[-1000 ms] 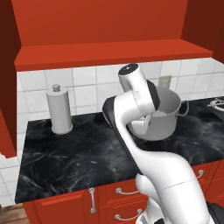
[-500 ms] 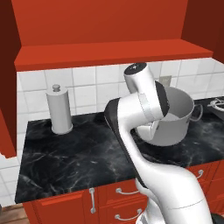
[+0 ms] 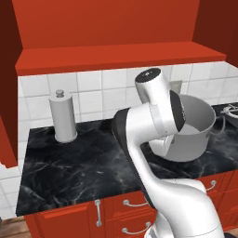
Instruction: Pick the kettle from the cabinet and place it on a stove burner. Then pick the pot from the counter and place it on another stove burner. Finally, turn both burners on.
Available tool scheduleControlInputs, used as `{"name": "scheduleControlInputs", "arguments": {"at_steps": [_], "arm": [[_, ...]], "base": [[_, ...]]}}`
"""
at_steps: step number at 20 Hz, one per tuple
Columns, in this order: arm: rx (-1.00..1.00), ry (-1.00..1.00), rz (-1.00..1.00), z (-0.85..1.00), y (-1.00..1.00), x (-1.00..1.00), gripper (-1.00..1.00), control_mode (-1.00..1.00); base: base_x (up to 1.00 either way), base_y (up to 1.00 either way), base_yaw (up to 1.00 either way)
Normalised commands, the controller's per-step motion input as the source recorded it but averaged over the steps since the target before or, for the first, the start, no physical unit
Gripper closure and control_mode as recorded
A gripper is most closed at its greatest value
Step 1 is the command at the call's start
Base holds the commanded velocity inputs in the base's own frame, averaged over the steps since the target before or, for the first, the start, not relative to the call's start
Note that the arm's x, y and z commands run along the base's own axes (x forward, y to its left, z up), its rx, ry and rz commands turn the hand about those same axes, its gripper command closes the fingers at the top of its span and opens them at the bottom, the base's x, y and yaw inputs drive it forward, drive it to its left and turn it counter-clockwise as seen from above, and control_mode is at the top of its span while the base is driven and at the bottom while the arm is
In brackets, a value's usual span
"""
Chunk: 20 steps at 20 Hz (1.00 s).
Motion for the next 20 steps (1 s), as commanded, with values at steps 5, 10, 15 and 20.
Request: {"name": "scheduleControlInputs", "arguments": {"at_steps": [5, 10, 15, 20], "arm": [[0.0, 0.0, 0.0, 0.0, 0.0, -0.01, 1.0, 1.0], [0.0, 0.0, 0.0, 0.0, 0.0, 0.0, 1.0, 1.0], [0.0, 0.0, 0.0, 0.0, 0.0, 0.0, 1.0, 1.0], [0.0, 0.0, 0.0, 0.0, 0.0, 0.0, 1.0, 1.0]], "base": [[-0.15, -0.01, -0.02], [-0.49, -0.26, -0.08], [-0.59, -0.36, -0.09], [-0.63, -0.43, -0.12]]}}
